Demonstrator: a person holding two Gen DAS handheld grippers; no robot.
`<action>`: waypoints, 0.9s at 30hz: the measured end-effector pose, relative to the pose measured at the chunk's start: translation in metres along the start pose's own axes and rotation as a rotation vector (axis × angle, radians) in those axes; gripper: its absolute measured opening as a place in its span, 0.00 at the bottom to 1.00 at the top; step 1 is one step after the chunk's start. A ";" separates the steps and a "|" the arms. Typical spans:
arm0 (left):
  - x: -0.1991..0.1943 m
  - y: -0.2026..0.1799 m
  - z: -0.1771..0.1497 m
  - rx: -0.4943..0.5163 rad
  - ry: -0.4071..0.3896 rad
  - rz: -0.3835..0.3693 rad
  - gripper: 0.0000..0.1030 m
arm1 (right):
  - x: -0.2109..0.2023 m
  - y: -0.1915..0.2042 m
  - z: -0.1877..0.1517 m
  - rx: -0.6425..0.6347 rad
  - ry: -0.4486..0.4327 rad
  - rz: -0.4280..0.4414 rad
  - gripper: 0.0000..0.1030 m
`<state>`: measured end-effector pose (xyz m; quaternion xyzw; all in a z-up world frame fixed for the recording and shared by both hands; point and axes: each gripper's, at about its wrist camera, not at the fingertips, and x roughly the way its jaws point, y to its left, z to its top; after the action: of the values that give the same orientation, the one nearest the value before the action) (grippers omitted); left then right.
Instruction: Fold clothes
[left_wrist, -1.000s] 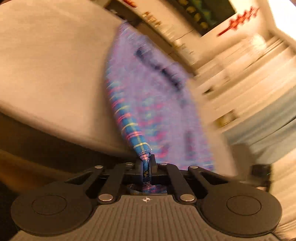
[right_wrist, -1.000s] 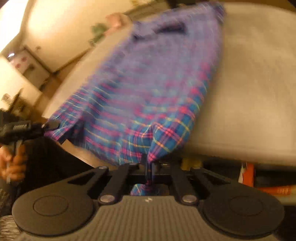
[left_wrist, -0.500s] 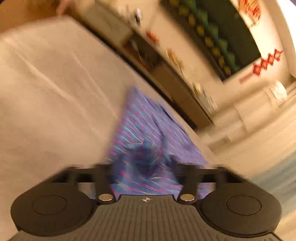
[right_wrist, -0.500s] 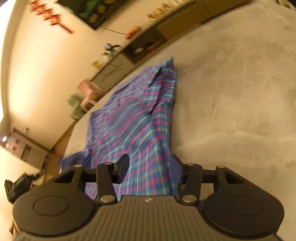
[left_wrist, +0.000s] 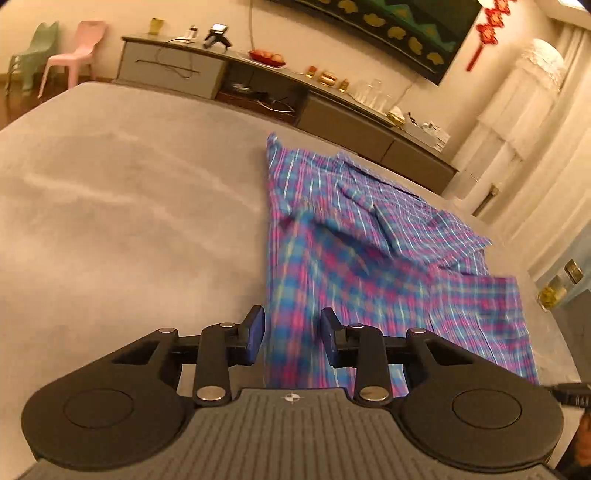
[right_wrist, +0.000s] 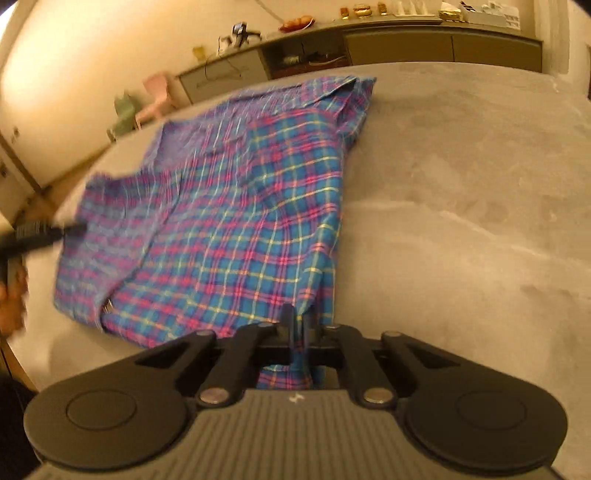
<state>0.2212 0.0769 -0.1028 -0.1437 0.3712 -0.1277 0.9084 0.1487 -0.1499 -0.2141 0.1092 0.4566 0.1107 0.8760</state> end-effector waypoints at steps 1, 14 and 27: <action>0.005 -0.002 0.005 0.013 0.004 -0.007 0.42 | 0.000 0.005 0.002 -0.015 0.006 -0.007 0.16; 0.052 -0.011 0.060 0.146 0.162 -0.067 0.38 | 0.050 -0.008 0.112 -0.161 0.059 -0.036 0.15; 0.211 -0.007 0.184 0.211 0.163 0.075 0.83 | 0.183 -0.019 0.314 -0.288 -0.030 -0.089 0.71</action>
<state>0.4975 0.0299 -0.1095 -0.0226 0.4333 -0.1429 0.8896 0.5114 -0.1427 -0.1862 -0.0363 0.4274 0.1344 0.8933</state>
